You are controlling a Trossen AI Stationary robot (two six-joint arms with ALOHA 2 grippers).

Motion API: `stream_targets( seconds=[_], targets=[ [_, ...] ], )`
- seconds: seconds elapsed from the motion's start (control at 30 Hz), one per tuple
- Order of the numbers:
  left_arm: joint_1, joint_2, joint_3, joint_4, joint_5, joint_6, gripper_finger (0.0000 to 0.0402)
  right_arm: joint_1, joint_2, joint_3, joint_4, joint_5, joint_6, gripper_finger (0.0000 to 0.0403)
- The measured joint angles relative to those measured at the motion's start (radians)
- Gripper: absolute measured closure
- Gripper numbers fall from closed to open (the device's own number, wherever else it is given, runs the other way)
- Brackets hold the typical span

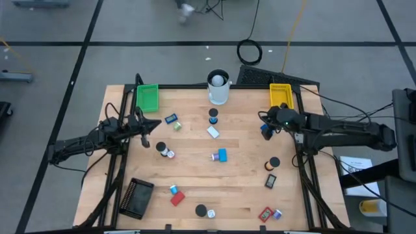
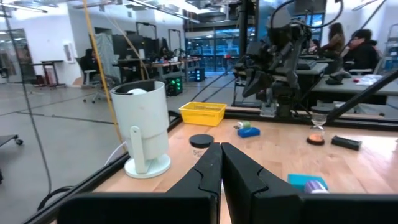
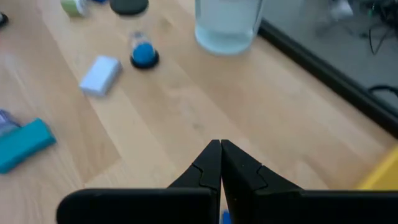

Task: Pick & Place Office items
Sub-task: Put the right green charger adapter into the black bin

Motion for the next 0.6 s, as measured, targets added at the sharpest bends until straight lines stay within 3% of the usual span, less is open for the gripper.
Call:
stream_targets(
  seconds=[0.33,0.6],
  targets=[
    [0.000,0.000,0.000,-0.006,0.011,0.020,0.0392,0.000,0.133,0.098,-0.111,0.024,0.066,0.0399],
    [0.000,0.000,0.000,-0.005,0.011,0.020,0.0392,0.011,0.165,0.152,-0.252,0.024,0.132,0.0399]
  ],
)
